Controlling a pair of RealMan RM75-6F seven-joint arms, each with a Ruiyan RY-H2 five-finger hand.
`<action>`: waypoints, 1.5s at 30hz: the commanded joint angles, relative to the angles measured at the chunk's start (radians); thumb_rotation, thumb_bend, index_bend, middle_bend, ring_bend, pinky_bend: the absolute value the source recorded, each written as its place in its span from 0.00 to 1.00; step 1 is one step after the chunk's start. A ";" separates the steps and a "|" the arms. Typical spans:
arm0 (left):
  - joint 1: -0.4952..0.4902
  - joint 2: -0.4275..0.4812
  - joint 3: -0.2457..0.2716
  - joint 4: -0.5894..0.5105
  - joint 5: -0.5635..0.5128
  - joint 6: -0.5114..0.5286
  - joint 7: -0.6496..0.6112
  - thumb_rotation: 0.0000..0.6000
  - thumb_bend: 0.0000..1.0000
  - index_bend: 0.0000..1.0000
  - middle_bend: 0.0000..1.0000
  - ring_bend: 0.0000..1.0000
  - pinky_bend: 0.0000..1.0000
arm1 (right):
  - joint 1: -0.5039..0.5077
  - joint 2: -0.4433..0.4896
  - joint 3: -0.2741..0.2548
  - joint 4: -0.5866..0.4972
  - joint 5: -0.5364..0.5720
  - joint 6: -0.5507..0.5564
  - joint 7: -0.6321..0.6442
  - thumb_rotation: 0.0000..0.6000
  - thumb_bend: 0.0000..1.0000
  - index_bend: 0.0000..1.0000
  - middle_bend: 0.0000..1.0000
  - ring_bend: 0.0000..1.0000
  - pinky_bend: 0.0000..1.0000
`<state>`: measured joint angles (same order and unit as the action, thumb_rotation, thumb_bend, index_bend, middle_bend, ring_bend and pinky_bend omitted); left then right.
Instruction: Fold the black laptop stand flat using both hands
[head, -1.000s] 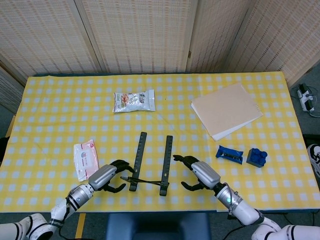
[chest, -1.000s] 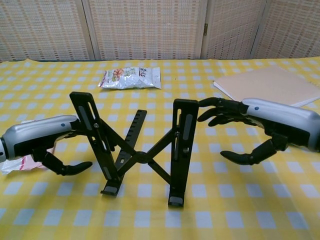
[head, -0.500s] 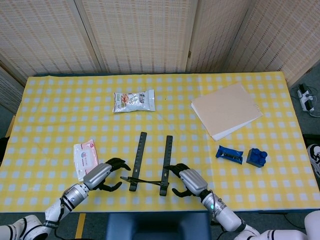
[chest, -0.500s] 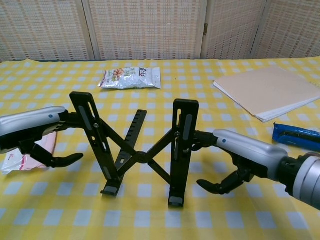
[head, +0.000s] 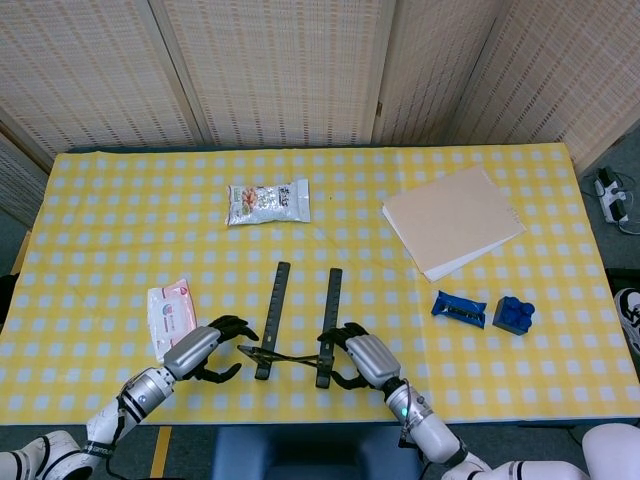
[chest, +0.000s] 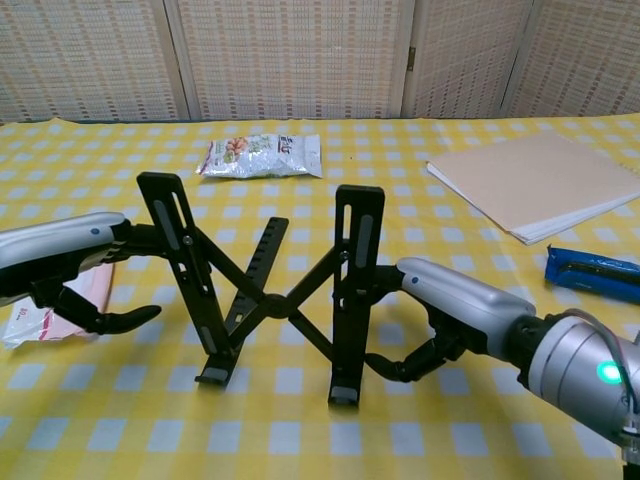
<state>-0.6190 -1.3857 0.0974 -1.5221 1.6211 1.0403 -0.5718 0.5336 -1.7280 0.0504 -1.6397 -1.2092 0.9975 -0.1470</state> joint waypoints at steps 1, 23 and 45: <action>0.000 -0.001 0.000 0.001 -0.001 -0.001 -0.003 1.00 0.49 0.30 0.30 0.15 0.11 | -0.001 -0.014 0.015 0.005 0.016 0.014 -0.022 1.00 0.41 0.28 0.27 0.21 0.10; 0.007 0.009 -0.007 0.010 -0.001 0.006 -0.030 1.00 0.49 0.30 0.30 0.15 0.10 | 0.033 -0.018 0.065 -0.034 0.130 0.011 -0.156 1.00 0.41 0.37 0.28 0.21 0.10; 0.009 0.012 -0.007 0.011 0.006 0.009 -0.031 1.00 0.48 0.30 0.30 0.15 0.10 | 0.044 -0.064 0.073 -0.009 0.179 0.027 -0.183 1.00 0.41 0.50 0.29 0.21 0.10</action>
<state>-0.6096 -1.3736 0.0903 -1.5110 1.6269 1.0489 -0.6028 0.5769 -1.7902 0.1232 -1.6505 -1.0298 1.0245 -0.3315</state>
